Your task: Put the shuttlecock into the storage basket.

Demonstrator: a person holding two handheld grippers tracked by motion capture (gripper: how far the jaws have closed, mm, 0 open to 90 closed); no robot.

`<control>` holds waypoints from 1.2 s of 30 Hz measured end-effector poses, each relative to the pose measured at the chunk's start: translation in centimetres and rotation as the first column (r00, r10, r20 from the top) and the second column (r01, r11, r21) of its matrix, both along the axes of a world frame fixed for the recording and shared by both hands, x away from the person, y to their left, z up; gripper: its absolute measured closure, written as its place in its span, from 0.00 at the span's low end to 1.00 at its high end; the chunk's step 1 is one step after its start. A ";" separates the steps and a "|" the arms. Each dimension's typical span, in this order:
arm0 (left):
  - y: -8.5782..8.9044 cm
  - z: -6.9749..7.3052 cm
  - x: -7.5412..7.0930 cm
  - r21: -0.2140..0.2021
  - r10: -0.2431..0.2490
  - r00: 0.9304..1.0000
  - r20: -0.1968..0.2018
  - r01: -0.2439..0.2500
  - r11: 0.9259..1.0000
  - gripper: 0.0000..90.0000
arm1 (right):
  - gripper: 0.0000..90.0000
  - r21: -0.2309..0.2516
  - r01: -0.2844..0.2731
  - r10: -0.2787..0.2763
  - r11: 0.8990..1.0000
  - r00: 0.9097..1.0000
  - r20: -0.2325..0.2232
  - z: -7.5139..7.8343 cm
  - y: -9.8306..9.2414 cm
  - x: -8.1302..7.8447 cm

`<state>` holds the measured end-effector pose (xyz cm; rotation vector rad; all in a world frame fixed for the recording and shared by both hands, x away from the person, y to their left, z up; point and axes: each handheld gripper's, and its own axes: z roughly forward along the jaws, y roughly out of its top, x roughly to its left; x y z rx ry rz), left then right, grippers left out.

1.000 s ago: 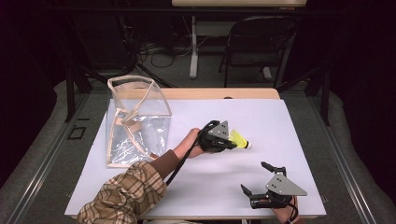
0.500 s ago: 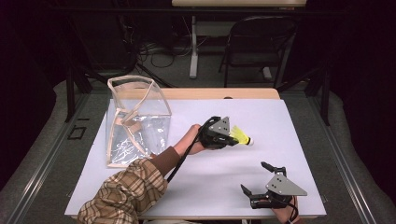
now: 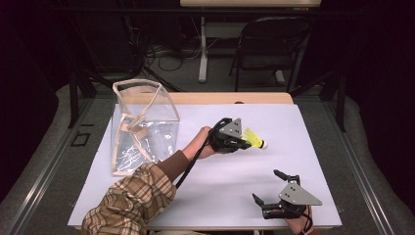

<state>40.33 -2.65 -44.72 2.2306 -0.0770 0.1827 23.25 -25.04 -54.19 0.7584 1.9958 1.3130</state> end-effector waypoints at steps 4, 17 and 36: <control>0.1 0.2 0.1 -0.002 0.004 1.000 0.001 -0.004 1.000 0.99 | 0.00 0.000 -0.001 0.001 1.000 1.000 0.001 0.0 0.0 0.0; 0.5 1.0 0.6 -0.018 0.022 1.000 0.005 -0.022 1.000 0.99 | 0.00 0.002 -0.001 0.001 1.000 1.000 -0.002 0.0 0.0 0.0; 1.2 2.0 1.1 -0.019 0.040 0.999 0.031 -0.040 0.999 0.99 | 0.00 -0.002 0.000 0.000 1.000 1.000 -0.004 0.0 0.0 0.0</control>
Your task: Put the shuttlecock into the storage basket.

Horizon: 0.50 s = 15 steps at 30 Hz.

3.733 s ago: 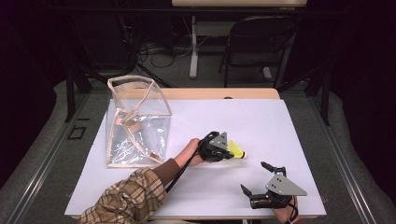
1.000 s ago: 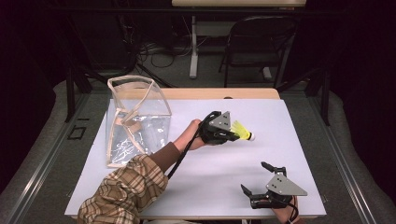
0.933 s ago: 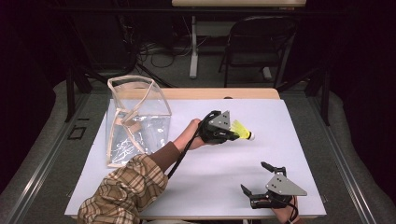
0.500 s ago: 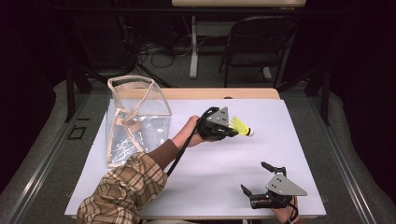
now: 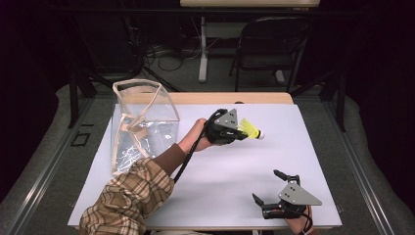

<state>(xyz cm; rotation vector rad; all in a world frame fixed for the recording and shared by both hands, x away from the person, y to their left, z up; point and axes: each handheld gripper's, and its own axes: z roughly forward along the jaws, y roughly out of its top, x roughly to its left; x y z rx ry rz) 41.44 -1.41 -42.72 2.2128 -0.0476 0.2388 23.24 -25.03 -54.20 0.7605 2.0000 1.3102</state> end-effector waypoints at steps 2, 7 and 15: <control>0.1 0.1 0.1 -0.003 0.006 1.000 -0.001 -0.006 1.000 0.99 | 0.00 0.001 -0.001 0.001 1.000 1.000 0.002 0.0 0.0 0.0; 0.3 0.3 0.3 -0.002 0.013 1.000 0.004 -0.013 1.000 0.99 | 0.00 -0.001 0.002 -0.002 1.000 1.000 0.003 0.0 0.0 0.1; 0.8 0.7 0.5 -0.007 0.022 1.000 0.011 -0.022 1.000 0.99 | 0.00 0.000 0.001 -0.001 1.000 1.000 -0.002 0.0 0.0 0.0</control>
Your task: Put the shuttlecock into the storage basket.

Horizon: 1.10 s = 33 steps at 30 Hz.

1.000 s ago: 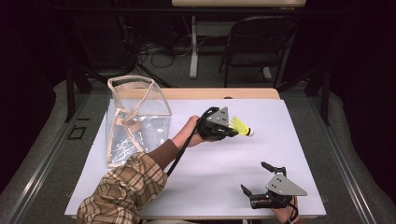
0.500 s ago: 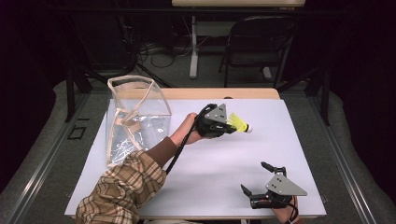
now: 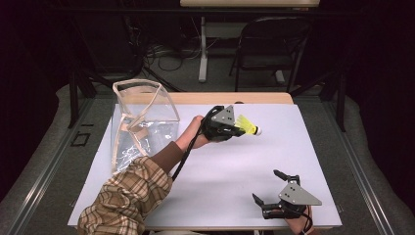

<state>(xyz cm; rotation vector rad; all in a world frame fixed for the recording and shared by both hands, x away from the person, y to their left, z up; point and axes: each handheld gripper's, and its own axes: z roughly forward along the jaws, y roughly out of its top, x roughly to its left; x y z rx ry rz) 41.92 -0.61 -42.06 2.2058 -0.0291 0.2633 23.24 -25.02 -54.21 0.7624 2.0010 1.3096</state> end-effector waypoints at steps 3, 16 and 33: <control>0.2 0.2 0.1 0.003 0.005 1.000 0.004 -0.005 1.000 0.99 | 0.00 0.000 0.001 -0.001 1.000 1.000 0.000 0.0 0.0 0.0; 0.9 0.6 0.4 -0.005 0.022 1.000 0.009 -0.022 1.000 0.99 | 0.00 -0.001 0.001 -0.001 1.000 1.000 -0.001 0.0 0.0 0.0; 2.5 1.8 1.0 -0.016 0.064 0.997 0.033 -0.064 0.998 0.99 | 0.00 -0.002 0.002 -0.002 1.000 1.000 -0.001 0.0 0.0 0.0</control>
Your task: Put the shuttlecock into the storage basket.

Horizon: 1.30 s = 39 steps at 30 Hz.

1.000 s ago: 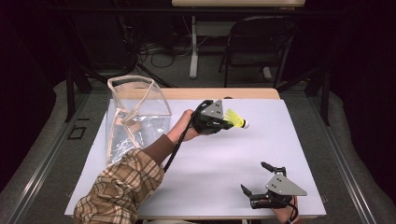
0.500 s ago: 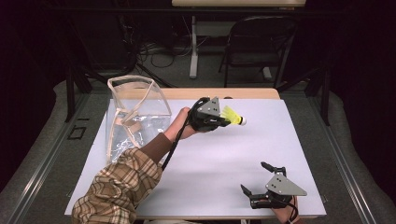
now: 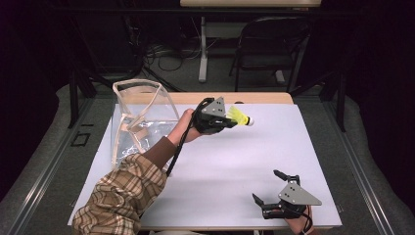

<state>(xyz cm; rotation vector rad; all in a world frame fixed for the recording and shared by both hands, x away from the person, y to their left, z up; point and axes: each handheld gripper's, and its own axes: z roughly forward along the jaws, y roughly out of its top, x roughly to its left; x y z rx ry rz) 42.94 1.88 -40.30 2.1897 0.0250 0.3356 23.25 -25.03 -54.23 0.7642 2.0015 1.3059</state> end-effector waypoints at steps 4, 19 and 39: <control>0.5 0.3 0.2 0.000 0.016 1.000 0.010 -0.016 1.000 0.99 | 0.00 -0.001 0.000 0.000 1.000 1.000 0.000 0.0 0.0 0.0; 2.5 1.3 0.7 -0.025 0.065 0.998 0.022 -0.065 0.998 0.99 | 0.00 -0.001 0.001 -0.001 1.000 1.000 0.001 0.0 0.0 0.0; 4.6 2.2 1.4 -0.048 0.118 0.993 0.031 -0.116 0.992 0.99 | 0.00 -0.001 0.001 -0.001 1.000 1.000 0.002 0.0 0.0 0.0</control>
